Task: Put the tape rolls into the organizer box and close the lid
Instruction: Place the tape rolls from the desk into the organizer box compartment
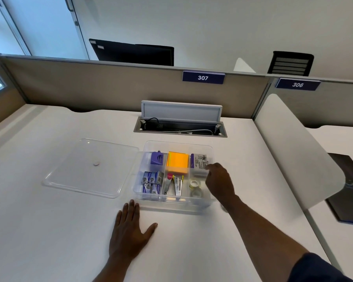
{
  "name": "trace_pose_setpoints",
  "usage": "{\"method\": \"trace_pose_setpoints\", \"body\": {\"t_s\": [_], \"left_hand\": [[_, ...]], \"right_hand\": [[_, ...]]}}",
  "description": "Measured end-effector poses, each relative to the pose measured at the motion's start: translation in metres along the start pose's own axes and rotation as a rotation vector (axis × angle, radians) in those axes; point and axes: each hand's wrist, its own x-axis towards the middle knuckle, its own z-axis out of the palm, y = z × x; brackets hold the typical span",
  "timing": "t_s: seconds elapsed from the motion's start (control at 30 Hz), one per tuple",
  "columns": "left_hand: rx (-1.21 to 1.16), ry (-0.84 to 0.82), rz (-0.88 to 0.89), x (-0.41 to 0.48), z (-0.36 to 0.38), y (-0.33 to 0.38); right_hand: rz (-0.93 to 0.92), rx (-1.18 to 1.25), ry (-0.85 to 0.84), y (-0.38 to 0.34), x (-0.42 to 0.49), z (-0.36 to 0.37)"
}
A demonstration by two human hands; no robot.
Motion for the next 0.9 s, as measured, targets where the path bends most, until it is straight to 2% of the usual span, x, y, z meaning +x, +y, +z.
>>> {"method": "trace_pose_setpoints", "body": {"t_s": [0.07,0.1,0.23,0.3,0.4,0.6,0.8,0.9], "left_hand": [[0.002,0.005,0.002,0.0,0.0,0.0],[0.003,0.006,0.001,0.0,0.0,-0.001],[0.015,0.004,-0.002,0.0,0.001,0.0],[0.023,0.0,-0.005,0.001,0.002,-0.001],[0.03,-0.009,-0.009,0.001,0.002,-0.001],[0.021,-0.014,-0.015,0.0,0.003,-0.002],[0.027,-0.009,-0.01,-0.001,0.002,0.0],[0.028,-0.007,-0.012,0.0,0.001,-0.001]], "right_hand": [[0.171,0.025,0.163,0.007,-0.001,-0.011],[0.281,0.02,0.176,0.014,-0.001,-0.017],[0.649,-0.091,-0.076,0.052,-0.015,-0.03],[0.725,-0.133,-0.198,0.064,-0.025,-0.033],[0.736,-0.171,-0.329,0.069,-0.032,-0.035],[0.684,-0.194,-0.476,0.071,-0.024,-0.038],[0.654,-0.318,-0.738,0.066,-0.024,-0.046],[0.604,-0.432,-0.723,0.068,-0.033,-0.044]]}}
